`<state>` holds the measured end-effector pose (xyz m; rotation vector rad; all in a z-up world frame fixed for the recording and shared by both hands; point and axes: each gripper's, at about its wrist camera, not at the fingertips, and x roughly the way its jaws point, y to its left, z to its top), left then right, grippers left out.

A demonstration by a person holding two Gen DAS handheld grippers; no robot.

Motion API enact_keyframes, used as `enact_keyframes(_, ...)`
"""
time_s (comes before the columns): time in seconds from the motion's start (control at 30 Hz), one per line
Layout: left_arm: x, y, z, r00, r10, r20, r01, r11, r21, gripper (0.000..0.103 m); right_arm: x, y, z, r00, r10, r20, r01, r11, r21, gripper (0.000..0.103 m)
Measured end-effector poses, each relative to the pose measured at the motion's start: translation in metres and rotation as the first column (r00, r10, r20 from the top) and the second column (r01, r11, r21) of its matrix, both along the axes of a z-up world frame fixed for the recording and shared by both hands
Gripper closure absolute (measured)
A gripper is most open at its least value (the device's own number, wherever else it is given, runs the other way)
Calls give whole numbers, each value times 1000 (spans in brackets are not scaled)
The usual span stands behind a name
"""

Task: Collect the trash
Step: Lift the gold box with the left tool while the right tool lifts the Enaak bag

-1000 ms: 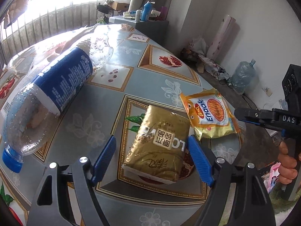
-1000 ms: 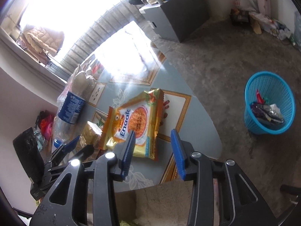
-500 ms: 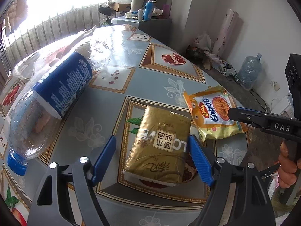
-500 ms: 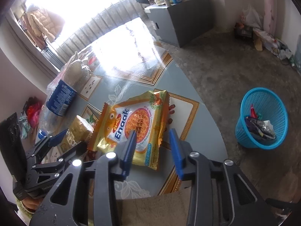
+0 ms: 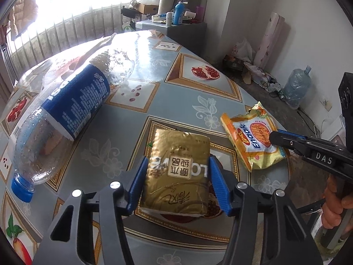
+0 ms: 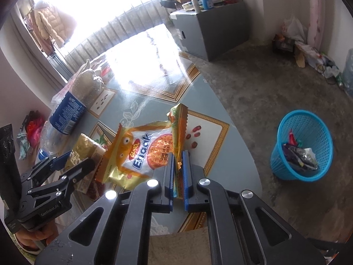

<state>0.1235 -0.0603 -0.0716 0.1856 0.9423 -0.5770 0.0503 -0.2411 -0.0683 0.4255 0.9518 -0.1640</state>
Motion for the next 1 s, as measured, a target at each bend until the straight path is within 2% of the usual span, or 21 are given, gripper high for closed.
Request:
enact_keyframes(0.17,0,2,2,1000,15,-5,-15,1000,-11,49,-4,-7,4,1000,-25,20,24,1000,20,99)
enact_keyframes(0.63,-11,-5,22,996,5,89,-6,1000,13,50,-12,-20,15,996,-68,56,67,997,33,100)
enact_keyframes(1.0,-16,-10,29,992,-5,126,2,1000,26,50,-15,-21,16,995,-72,62,69,997,35,100)
